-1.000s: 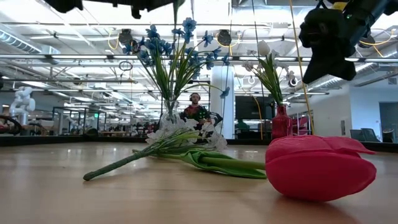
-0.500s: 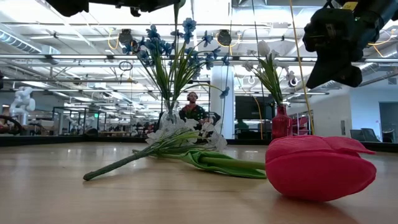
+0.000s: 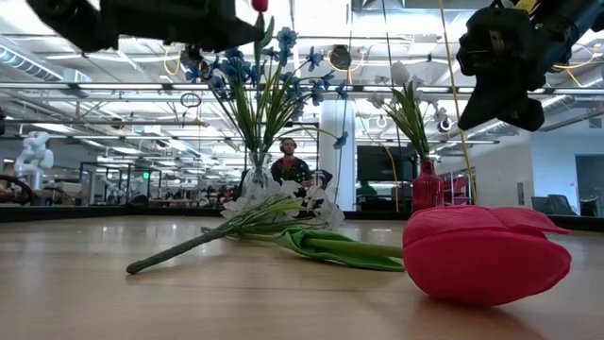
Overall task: Sort flowers into vase by color
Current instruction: Put the top red flower into the red vase
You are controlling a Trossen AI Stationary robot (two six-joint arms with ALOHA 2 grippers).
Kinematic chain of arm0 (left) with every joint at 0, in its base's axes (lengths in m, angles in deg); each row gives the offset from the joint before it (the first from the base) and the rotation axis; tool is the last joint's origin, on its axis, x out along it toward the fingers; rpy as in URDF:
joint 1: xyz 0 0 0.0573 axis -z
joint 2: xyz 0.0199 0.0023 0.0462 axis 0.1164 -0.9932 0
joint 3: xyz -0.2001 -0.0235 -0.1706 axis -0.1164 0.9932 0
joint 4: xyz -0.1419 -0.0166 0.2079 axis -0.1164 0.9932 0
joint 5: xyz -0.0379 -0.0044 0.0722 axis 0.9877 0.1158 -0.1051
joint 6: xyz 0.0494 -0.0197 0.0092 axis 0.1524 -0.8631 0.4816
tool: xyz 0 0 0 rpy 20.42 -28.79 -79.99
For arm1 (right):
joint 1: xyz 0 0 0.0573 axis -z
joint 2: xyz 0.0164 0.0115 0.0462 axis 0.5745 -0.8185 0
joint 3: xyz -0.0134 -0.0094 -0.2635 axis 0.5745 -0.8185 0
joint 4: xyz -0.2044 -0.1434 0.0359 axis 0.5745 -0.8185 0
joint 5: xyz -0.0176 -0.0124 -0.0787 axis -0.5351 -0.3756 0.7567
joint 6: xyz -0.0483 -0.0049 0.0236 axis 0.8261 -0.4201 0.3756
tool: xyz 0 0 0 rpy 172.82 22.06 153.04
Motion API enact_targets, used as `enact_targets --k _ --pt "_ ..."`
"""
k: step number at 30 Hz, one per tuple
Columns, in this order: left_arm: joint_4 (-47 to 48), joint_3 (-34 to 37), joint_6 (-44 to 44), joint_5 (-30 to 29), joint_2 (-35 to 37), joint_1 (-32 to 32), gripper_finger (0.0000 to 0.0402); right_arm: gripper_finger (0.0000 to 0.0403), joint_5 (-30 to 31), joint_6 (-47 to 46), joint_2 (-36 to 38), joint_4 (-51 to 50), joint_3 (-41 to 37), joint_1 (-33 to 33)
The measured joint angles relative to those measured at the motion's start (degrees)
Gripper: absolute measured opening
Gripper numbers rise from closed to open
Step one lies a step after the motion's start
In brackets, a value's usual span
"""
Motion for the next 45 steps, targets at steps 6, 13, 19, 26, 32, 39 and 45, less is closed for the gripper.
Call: enact_targets --k 6,13,19,26,32,39,45 --pt "-3.84 4.29 -2.47 -0.09 -0.39 -0.11 0.0003 0.0 0.97 0.0 0.0 0.13 0.0 0.02" --pt "-5.01 4.67 -8.97 -0.03 -5.41 -0.07 0.0012 0.0 1.35 -0.31 0.0 0.53 0.0 0.09" --pt "-4.43 4.6 -17.7 -1.03 -6.71 -0.48 0.0036 0.0 1.45 -1.49 0.0 0.56 0.0 0.09" --pt "-3.13 4.82 -17.81 -1.05 -4.82 -0.43 0.0088 0.0 2.74 -3.0 0.0 0.57 0.0 0.09" --pt "-3.13 4.82 -17.78 -1.03 -1.53 -0.41 0.0132 0.0 2.74 -4.58 0.0 0.56 0.0 0.09" --pt "6.29 4.82 -17.66 -0.56 6.14 0.96 0.0139 0.0 3.87 -6.45 0.0 0.56 0.0 0.09" --pt "17.39 4.82 -17.8 1.02 14.34 3.66 0.0139 0.0 4.15 -7.5 -0.02 0.51 0.0 0.09"
